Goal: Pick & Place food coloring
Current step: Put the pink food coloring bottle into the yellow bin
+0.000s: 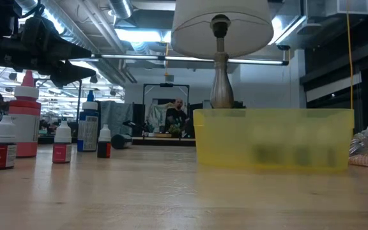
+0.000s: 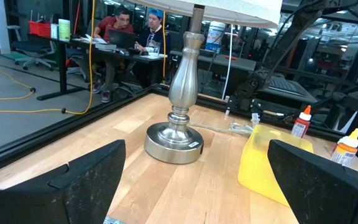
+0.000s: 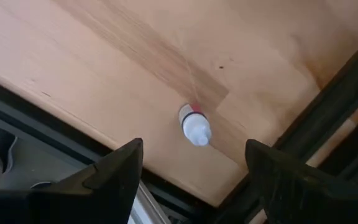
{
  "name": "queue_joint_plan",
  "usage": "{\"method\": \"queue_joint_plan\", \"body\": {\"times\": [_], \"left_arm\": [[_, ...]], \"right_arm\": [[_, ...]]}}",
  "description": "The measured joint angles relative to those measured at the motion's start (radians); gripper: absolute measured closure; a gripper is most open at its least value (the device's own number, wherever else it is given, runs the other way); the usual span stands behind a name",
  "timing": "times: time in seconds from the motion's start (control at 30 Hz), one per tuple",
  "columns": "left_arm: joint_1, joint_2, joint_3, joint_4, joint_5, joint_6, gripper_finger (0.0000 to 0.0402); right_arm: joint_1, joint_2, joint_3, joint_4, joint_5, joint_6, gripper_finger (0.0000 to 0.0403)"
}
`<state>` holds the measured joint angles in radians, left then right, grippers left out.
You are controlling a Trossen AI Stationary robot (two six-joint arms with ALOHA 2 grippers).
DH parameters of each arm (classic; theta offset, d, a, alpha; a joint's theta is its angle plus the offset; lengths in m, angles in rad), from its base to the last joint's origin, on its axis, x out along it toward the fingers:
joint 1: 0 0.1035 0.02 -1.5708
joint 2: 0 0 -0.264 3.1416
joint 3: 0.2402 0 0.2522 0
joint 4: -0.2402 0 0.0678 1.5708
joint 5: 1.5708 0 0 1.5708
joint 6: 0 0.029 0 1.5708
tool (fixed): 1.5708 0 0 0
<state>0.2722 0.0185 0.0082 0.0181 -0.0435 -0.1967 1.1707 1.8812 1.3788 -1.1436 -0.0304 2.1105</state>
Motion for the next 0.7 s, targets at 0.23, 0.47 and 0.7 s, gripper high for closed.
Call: {"method": "queue_joint_plan", "body": {"times": [0.23,0.47,0.7], "left_arm": [[0.000,0.000,0.000,0.000,0.000,0.000,0.0013],[0.000,0.000,0.000,0.000,0.000,0.000,0.0013],[0.000,0.000,0.000,0.000,0.000,0.000,0.0013]], "right_arm": [[0.008,0.000,-0.060,0.078,-0.006,-0.029,0.0121],[0.008,0.000,-0.109,0.162,-0.008,-0.052,0.0121],[0.008,0.000,-0.116,0.166,-0.008,-0.054,0.0129]]}}
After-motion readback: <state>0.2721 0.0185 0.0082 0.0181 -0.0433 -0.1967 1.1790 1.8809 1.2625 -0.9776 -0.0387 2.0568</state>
